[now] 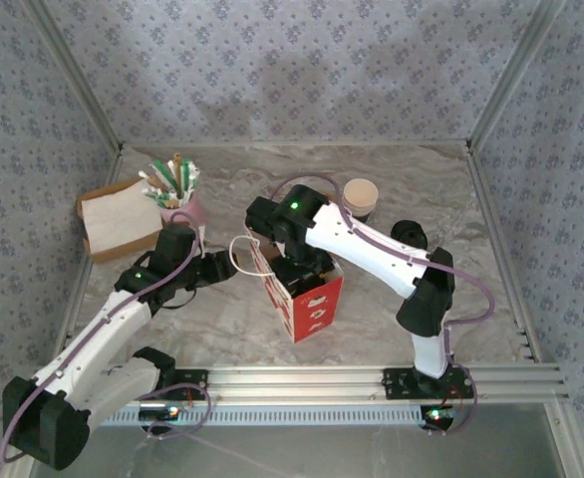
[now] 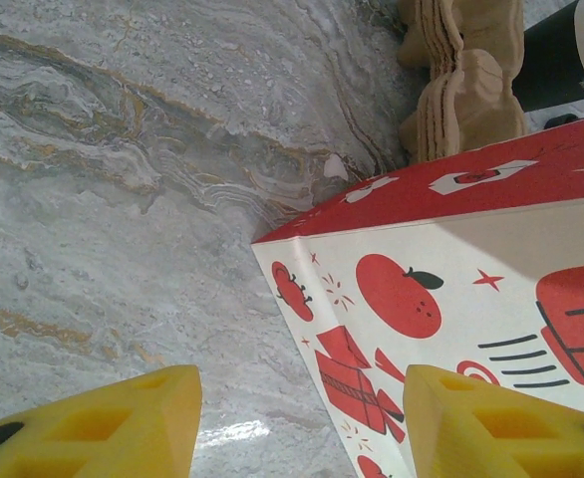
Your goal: Pack the takeout coffee
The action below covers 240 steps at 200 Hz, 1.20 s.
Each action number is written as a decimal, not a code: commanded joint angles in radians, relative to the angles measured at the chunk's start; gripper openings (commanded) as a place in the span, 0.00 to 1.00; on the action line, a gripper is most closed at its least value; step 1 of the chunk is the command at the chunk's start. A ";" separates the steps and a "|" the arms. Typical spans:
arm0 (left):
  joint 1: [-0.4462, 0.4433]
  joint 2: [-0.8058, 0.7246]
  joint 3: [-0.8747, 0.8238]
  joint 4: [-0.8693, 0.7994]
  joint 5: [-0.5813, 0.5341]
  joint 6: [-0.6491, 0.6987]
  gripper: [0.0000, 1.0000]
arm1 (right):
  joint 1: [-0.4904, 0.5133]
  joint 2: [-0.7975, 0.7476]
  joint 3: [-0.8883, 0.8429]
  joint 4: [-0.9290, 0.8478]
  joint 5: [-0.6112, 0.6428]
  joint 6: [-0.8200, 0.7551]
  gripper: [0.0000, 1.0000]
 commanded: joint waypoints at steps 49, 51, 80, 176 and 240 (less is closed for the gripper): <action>-0.004 -0.013 0.007 -0.023 -0.014 -0.010 0.56 | -0.011 -0.010 -0.034 -0.109 -0.013 -0.021 0.64; -0.004 -0.012 0.006 -0.023 -0.015 -0.010 0.56 | -0.011 -0.011 -0.034 -0.108 -0.013 -0.022 0.64; -0.004 -0.014 0.006 -0.026 -0.017 -0.012 0.56 | -0.010 -0.022 -0.033 -0.089 -0.009 -0.023 0.64; -0.005 -0.011 0.006 -0.026 -0.017 -0.016 0.56 | -0.005 -0.039 -0.046 -0.056 -0.006 -0.031 0.64; -0.005 -0.007 0.005 -0.025 -0.016 -0.016 0.56 | -0.007 -0.041 -0.056 -0.046 -0.010 -0.035 0.64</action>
